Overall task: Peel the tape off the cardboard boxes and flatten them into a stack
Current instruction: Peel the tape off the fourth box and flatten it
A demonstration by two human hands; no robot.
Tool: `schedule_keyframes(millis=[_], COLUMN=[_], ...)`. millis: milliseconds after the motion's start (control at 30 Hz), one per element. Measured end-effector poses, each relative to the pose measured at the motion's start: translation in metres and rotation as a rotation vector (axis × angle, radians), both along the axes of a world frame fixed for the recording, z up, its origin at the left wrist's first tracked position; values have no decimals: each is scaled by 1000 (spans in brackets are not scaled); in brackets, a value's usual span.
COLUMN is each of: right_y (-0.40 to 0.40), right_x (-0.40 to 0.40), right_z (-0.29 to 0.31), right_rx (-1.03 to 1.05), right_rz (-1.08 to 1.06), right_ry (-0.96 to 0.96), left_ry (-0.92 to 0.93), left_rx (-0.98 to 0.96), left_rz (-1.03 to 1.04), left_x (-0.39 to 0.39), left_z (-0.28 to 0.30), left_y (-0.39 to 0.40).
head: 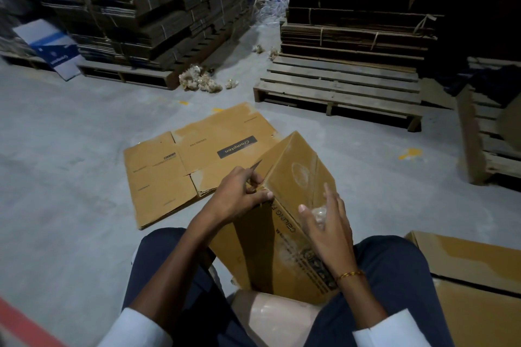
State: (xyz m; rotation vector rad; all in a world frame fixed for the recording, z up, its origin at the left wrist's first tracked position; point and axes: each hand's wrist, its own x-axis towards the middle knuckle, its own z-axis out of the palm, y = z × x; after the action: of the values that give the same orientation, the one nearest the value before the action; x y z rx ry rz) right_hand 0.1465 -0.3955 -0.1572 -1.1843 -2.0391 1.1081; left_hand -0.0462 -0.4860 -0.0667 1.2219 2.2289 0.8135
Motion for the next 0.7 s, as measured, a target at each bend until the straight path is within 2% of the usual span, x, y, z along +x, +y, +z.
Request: schedule_keyframes(millis=[200, 300, 467, 533, 633, 700], right_y=[1, 1, 0, 0, -1, -1], right_x=[-3, -3, -2, -1, -3, -3], right_z=[-2, -1, 0, 0, 0, 0], right_rx=[-26, -20, -37, -33, -24, -24], right_rz=[17, 27, 15, 17, 19, 25], right_ry=[17, 7, 8, 7, -6, -1], left_ry=[-37, -143, -441, -351, -57, 58], left_rx=[-9, -29, 24, 20, -88, -122], left_rz=[18, 42, 134, 118, 95, 77], left_x=[2, 3, 4, 5, 7, 10], left_z=[3, 5, -3, -3, 1, 3], left_y=[0, 0, -1, -2, -3, -2])
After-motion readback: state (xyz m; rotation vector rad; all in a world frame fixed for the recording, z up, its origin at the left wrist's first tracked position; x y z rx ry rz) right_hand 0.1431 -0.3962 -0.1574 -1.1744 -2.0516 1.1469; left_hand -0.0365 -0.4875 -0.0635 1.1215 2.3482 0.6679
